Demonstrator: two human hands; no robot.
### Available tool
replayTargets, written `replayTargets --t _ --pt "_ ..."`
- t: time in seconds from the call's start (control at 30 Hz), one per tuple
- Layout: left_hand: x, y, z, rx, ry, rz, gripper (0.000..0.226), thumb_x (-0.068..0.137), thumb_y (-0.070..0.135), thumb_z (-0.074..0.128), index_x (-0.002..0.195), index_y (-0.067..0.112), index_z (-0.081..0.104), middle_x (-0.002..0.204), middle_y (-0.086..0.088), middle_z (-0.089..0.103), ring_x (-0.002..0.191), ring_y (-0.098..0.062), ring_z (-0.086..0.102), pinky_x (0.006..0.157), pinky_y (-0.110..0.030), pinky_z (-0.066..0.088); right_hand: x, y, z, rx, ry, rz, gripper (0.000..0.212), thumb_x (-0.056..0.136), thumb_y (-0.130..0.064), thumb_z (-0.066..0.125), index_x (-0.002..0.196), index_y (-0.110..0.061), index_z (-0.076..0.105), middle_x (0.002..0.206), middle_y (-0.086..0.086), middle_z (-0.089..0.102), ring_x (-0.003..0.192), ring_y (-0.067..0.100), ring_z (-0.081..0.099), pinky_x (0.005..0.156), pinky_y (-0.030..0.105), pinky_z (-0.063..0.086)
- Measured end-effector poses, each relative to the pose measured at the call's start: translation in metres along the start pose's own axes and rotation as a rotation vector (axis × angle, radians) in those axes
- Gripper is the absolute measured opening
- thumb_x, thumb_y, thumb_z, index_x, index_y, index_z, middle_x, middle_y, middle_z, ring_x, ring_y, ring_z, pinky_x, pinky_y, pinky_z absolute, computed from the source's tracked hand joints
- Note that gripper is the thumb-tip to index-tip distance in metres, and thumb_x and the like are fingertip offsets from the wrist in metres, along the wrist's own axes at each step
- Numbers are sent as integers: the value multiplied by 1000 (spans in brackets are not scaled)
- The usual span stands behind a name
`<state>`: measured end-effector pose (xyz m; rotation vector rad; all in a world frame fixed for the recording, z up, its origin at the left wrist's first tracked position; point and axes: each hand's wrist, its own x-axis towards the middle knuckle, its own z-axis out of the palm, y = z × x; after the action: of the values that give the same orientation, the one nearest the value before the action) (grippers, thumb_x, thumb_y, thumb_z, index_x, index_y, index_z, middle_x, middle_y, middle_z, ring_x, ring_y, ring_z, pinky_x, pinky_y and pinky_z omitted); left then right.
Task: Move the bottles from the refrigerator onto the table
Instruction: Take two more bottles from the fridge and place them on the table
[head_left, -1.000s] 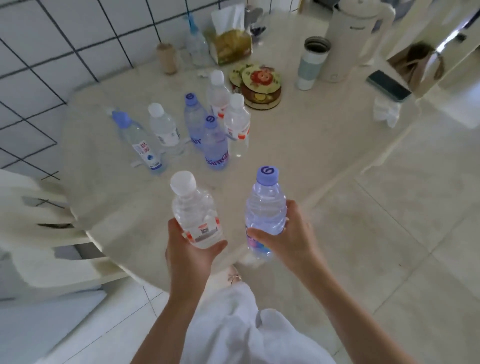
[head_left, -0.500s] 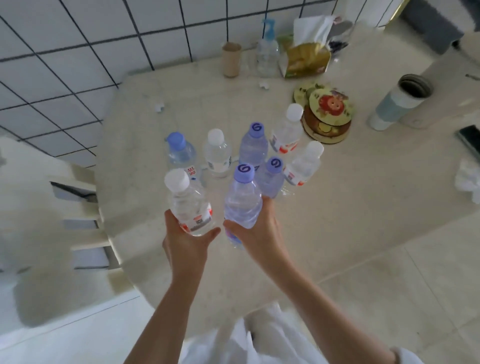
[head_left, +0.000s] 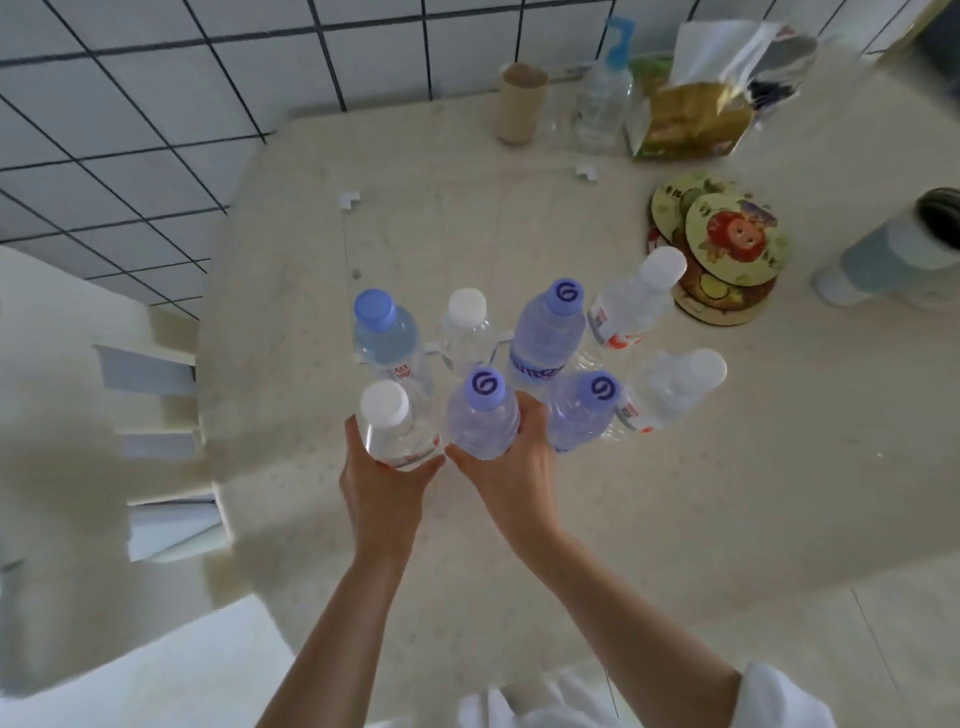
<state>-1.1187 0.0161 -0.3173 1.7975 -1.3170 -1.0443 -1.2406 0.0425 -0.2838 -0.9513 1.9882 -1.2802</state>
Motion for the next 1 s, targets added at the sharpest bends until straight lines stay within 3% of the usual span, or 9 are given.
replayTargets --t 0.07,0.23,0.3,0.43,0.5,0.57,0.7,0.87,1.0 --pt "3 -4 1 -1 -18 2 74 54 16 94 112 22 49 95 8 65 84 -18 61 68 -19 41 1 1 1 13 -16 -49 75 62 2 81 81 -63 48 58 -16 50 60 8 44 54 8 36" --pt "13 -17 -4 62 -97 7 68 55 14 92 112 13 57 87 19 62 82 -16 60 62 0 37 1 17 7 25 -7 -29 70 62 -6 84 86 -60 48 74 -21 58 69 -11 53 61 2 39" --pt "18 -18 -7 108 -154 17 67 57 13 91 114 13 57 86 22 58 83 -15 58 64 -4 38 -1 24 11 10 30 9 64 60 -14 87 90 -52 46 85 -16 59 79 -9 56 67 3 40" --pt "23 -20 -12 144 -228 34 73 58 17 91 121 11 55 97 7 63 92 -19 61 78 -27 44 -4 34 16 1 29 47 65 57 -18 89 97 -39 42 97 -5 61 86 -6 57 71 4 40" --pt "25 -21 -13 149 -245 48 76 58 19 91 124 11 54 102 5 64 94 -18 61 78 -24 46 -6 35 15 19 15 37 67 57 -18 89 103 -31 43 98 -8 60 87 -8 57 71 3 40" --pt "24 -21 -14 151 -262 70 75 60 20 90 125 11 55 102 8 63 93 -14 60 72 -7 41 -7 37 14 31 4 17 67 57 -17 89 105 -26 43 99 -16 57 88 -8 57 72 5 41" --pt "21 -20 -12 117 -270 77 73 63 20 89 126 15 54 106 12 61 96 -10 59 68 2 38 -4 36 14 -5 -3 18 67 58 -16 88 98 -38 39 96 -17 54 88 -7 56 72 7 43" --pt "16 -19 -11 67 -264 62 76 62 26 89 128 19 52 110 11 63 98 -9 61 68 1 39 -7 37 15 -35 -23 49 68 57 -18 87 101 -35 38 99 -7 55 86 -2 56 71 4 39" --pt "8 -15 -14 17 -255 41 75 65 23 88 130 20 50 107 17 63 95 -3 61 76 -9 46 -17 44 10 -81 -48 78 73 66 -19 84 124 -14 41 117 -6 52 107 13 54 86 21 44"
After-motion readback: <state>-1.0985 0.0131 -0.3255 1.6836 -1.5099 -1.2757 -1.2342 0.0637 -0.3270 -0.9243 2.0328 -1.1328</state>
